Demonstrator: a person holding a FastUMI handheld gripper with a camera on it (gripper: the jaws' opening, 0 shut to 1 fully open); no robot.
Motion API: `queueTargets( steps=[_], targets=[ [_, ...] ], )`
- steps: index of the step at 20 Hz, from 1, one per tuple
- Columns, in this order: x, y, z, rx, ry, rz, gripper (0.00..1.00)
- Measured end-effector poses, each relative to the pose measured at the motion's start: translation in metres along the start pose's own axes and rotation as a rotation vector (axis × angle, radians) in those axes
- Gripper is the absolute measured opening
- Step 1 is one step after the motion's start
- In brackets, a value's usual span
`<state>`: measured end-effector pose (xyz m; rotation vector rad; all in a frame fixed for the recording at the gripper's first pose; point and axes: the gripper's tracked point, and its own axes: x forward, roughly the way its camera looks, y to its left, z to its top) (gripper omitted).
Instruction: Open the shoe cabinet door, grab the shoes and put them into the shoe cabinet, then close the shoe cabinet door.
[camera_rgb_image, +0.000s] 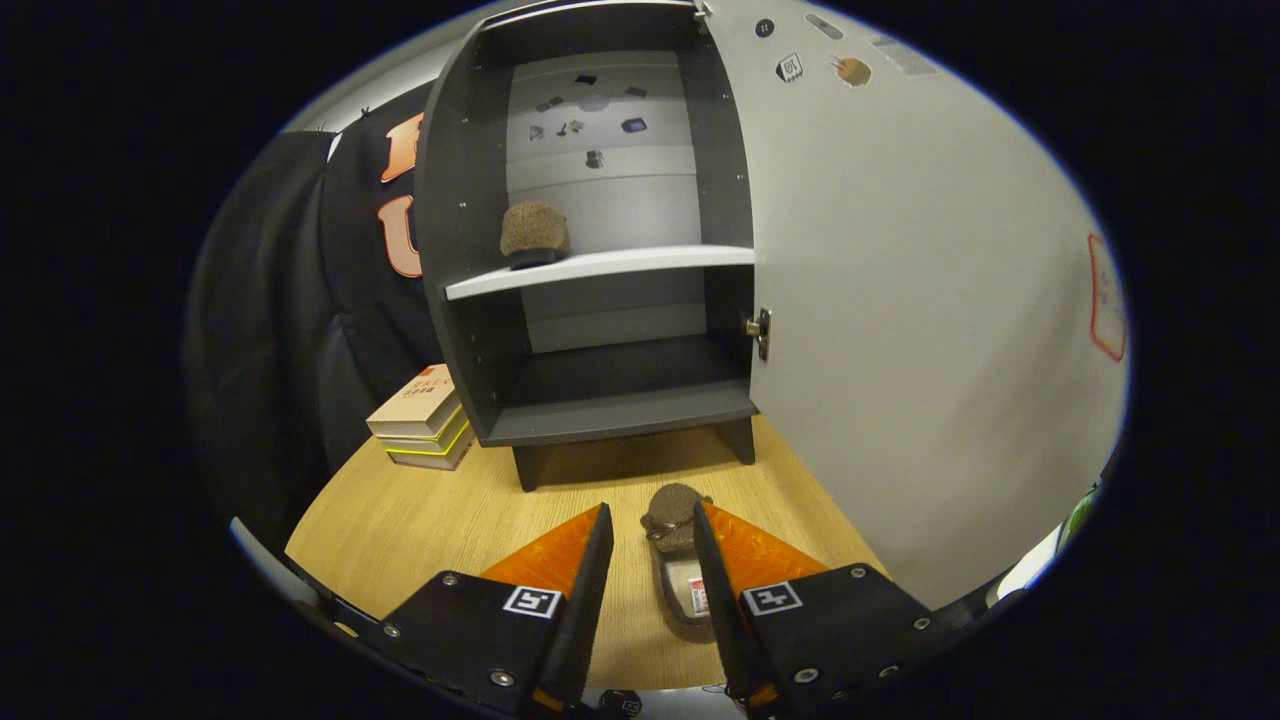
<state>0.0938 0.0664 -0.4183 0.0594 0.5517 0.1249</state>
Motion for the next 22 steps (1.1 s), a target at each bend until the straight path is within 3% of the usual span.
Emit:
queueTargets(
  steps=[10, 22],
  targets=[
    [0.081, 0.0, -0.084, 0.036, 0.115, 0.032, 0.52],
    [0.131, 0.005, -0.109, 0.039, 0.16, 0.047, 0.5]
  ],
)
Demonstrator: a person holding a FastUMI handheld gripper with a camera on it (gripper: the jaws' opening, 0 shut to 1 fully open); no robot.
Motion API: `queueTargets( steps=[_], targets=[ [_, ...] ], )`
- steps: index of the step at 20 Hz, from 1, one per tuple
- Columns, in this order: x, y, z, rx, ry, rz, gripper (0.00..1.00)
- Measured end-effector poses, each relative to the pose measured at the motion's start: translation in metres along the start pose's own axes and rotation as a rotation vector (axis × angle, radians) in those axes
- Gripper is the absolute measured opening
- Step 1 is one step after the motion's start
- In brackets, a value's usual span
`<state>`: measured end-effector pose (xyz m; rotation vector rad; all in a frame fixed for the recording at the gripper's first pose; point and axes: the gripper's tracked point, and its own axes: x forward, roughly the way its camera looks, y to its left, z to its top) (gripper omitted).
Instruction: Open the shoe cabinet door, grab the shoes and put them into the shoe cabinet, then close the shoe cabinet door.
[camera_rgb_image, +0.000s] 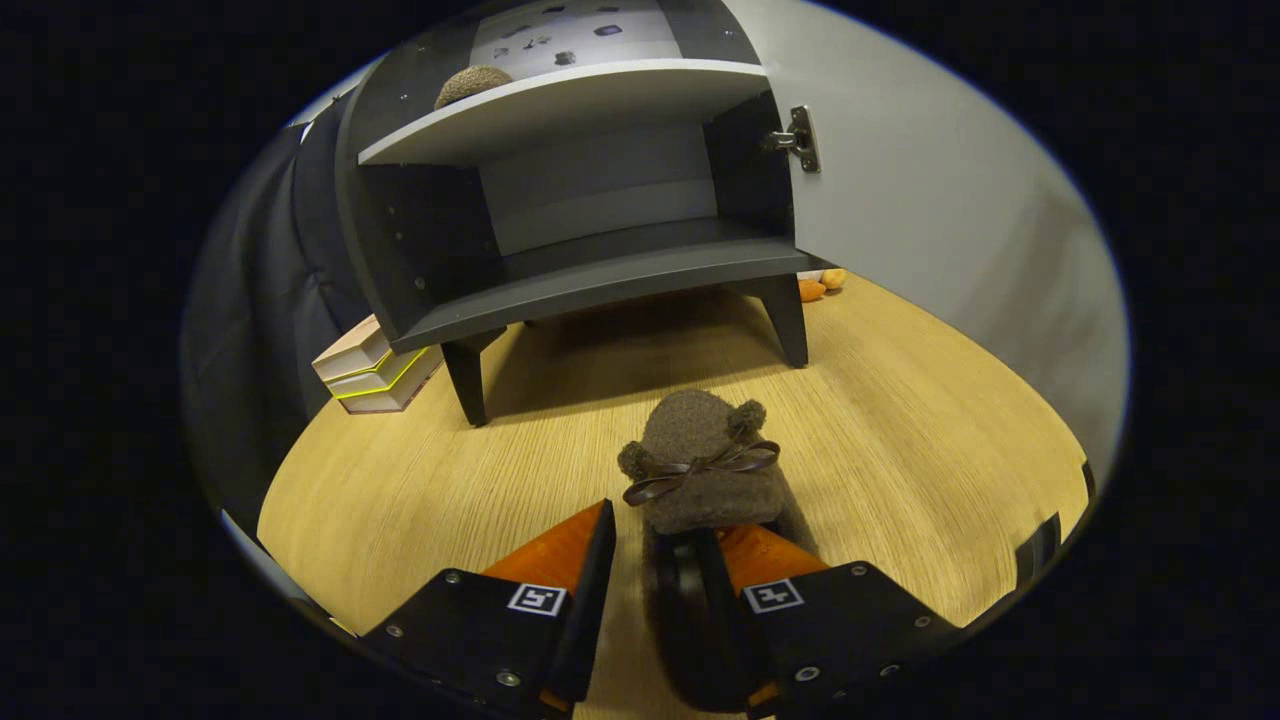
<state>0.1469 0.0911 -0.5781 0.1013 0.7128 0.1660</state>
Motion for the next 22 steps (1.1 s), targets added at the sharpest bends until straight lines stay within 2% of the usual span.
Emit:
queueTargets(
  steps=[5, 8, 10, 16, 22],
  targets=[
    [0.02, -0.002, 0.005, -0.012, -0.027, -0.01, 0.36],
    [0.026, -0.001, 0.006, 0.01, -0.03, -0.014, 0.13],
    [0.027, -0.002, 0.008, 0.005, -0.035, -0.026, 0.06],
    [-0.003, 0.008, 0.022, 0.0, 0.0, -0.024, 0.03],
    [-0.062, 0.017, 0.086, -0.004, -0.047, -0.019, 0.03]
  ],
)
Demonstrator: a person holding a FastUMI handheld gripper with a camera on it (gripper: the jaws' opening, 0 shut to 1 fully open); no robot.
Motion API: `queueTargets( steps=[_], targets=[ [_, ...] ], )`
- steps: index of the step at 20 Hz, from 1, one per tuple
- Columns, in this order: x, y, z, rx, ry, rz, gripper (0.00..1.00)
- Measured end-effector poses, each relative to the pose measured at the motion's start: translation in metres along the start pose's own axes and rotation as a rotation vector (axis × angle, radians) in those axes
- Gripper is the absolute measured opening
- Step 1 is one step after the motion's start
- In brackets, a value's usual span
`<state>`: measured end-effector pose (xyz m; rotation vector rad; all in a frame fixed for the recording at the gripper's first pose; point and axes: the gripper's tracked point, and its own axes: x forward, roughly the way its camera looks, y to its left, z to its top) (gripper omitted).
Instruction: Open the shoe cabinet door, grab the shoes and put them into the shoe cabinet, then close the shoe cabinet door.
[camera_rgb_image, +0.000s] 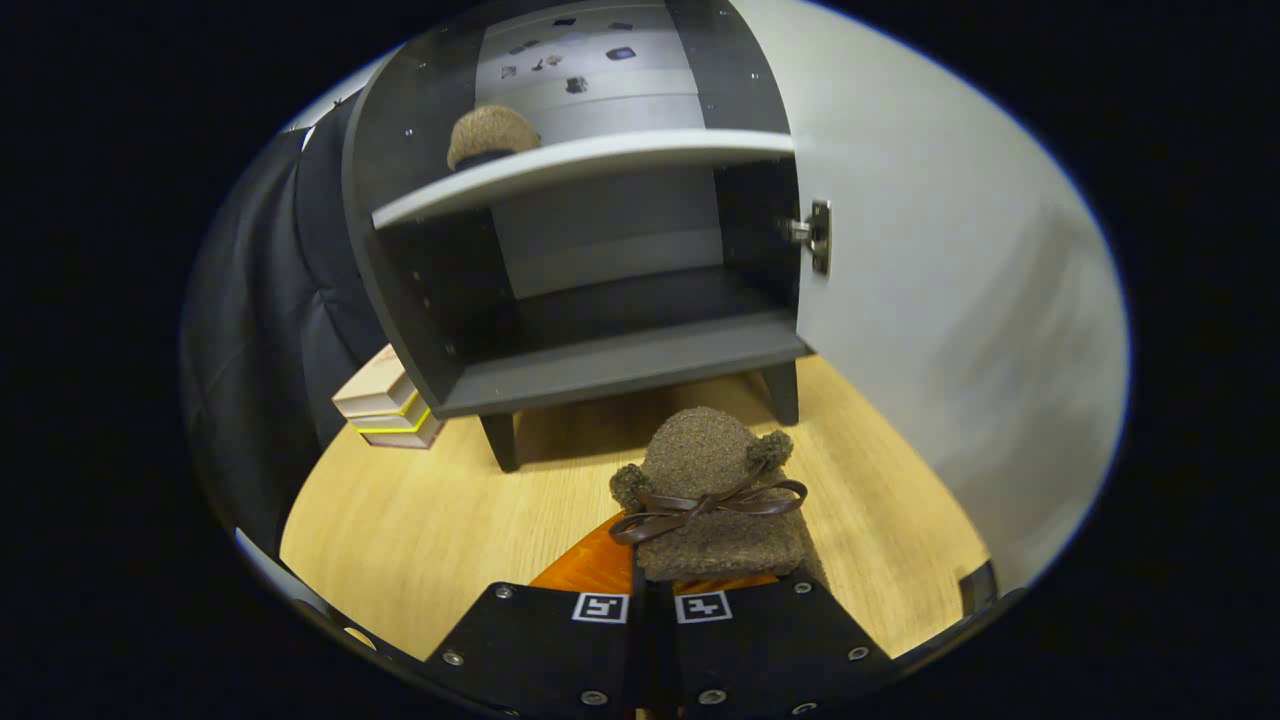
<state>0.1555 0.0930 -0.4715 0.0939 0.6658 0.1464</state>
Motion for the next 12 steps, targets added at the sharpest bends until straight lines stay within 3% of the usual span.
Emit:
queueTargets(
  steps=[9, 12],
  targets=[
    [-0.062, 0.035, 0.119, -0.016, -0.152, -0.023, 0.03],
    [-0.073, 0.045, 0.15, -0.072, -0.191, -0.044, 0.03]
  ],
)
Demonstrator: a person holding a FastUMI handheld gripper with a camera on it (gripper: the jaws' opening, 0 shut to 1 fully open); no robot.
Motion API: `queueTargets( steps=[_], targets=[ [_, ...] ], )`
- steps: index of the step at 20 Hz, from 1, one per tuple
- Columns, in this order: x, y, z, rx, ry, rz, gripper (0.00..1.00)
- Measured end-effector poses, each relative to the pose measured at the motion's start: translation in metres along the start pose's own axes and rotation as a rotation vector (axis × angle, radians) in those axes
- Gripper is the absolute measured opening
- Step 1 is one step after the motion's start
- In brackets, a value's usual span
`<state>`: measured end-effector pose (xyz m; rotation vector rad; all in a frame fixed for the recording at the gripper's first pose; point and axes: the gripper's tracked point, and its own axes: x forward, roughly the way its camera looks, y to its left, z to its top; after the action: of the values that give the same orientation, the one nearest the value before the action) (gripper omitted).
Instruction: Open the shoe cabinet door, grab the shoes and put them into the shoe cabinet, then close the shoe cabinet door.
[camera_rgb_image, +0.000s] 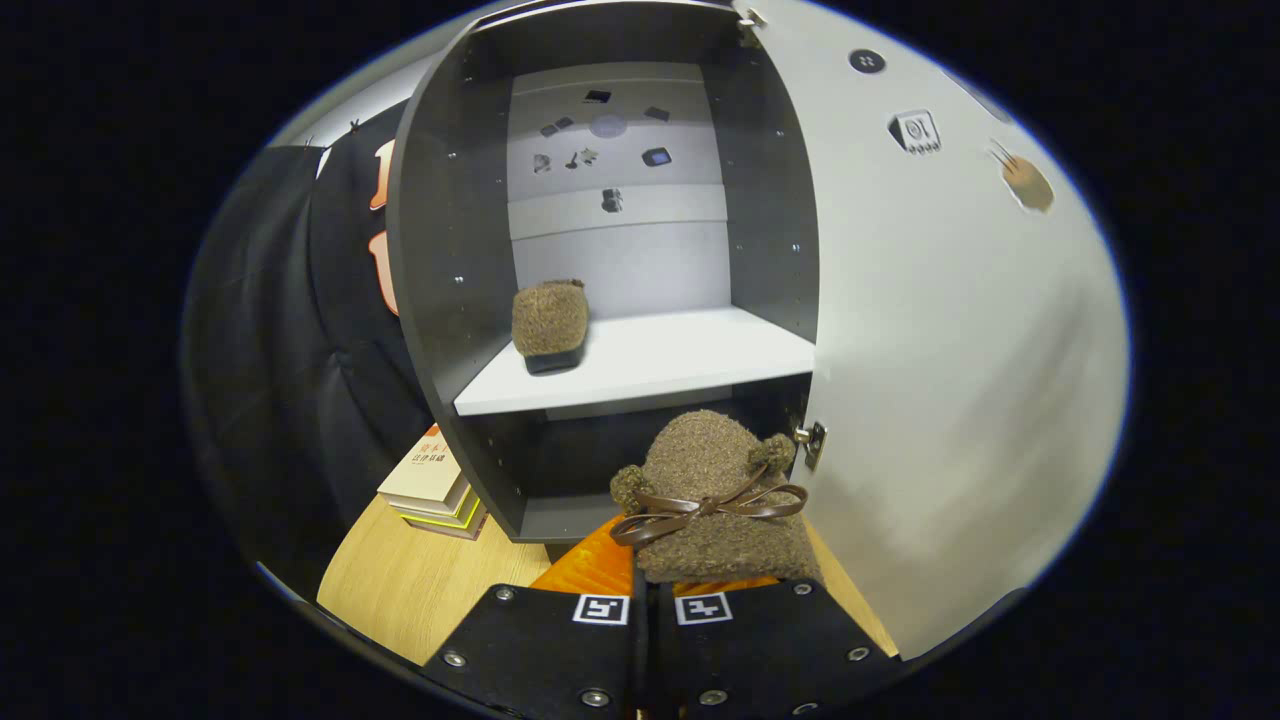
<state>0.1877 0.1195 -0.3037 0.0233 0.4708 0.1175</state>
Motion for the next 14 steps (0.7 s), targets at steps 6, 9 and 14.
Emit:
queueTargets(
  steps=[6, 9, 14],
  targets=[
    [0.015, 0.007, 0.049, -0.039, -0.022, -0.008, 0.03],
    [0.037, 0.005, 0.059, -0.048, -0.018, -0.009, 0.03],
    [0.08, 0.008, 0.082, -0.065, -0.017, 0.016, 0.03]
  ],
)
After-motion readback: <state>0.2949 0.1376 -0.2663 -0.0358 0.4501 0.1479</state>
